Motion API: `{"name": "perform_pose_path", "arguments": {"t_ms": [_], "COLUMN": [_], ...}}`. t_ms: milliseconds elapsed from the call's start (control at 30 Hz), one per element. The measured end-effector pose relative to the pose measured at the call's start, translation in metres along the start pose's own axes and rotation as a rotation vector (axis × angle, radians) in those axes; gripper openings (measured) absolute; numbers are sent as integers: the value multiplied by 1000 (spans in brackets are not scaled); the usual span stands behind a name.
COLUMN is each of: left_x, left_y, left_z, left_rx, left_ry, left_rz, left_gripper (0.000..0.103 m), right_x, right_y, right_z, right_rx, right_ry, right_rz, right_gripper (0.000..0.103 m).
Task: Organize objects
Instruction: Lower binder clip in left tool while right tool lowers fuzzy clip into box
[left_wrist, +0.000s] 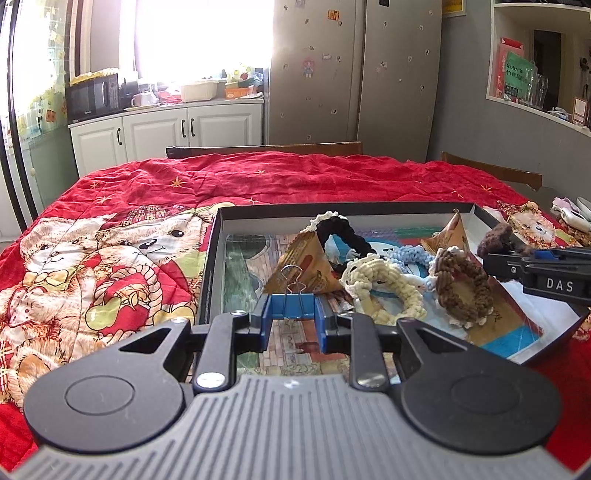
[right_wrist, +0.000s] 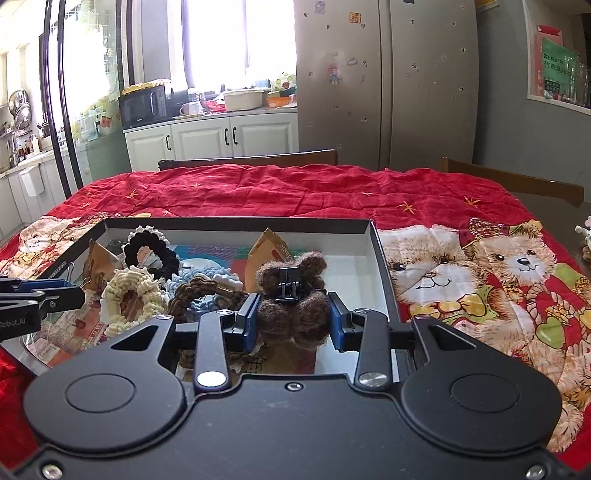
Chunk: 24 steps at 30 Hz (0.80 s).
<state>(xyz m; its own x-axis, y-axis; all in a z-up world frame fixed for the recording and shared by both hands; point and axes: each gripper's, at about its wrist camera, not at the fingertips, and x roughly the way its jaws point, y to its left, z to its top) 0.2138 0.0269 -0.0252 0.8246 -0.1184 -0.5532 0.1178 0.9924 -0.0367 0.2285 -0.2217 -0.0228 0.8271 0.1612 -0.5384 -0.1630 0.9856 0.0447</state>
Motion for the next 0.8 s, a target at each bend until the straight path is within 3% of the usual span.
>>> {"name": "perform_pose_path", "arguments": {"t_ms": [800], "left_x": [9], "left_y": [0], "left_z": [-4], "left_rx": [14], "left_ry": [14], "left_rz": [10], "left_gripper": [28], "right_x": [10], "right_y": [0], "right_z": [-7], "right_rx": [-3], "right_ry": [25], "right_rz": [8], "right_gripper": [36]}}
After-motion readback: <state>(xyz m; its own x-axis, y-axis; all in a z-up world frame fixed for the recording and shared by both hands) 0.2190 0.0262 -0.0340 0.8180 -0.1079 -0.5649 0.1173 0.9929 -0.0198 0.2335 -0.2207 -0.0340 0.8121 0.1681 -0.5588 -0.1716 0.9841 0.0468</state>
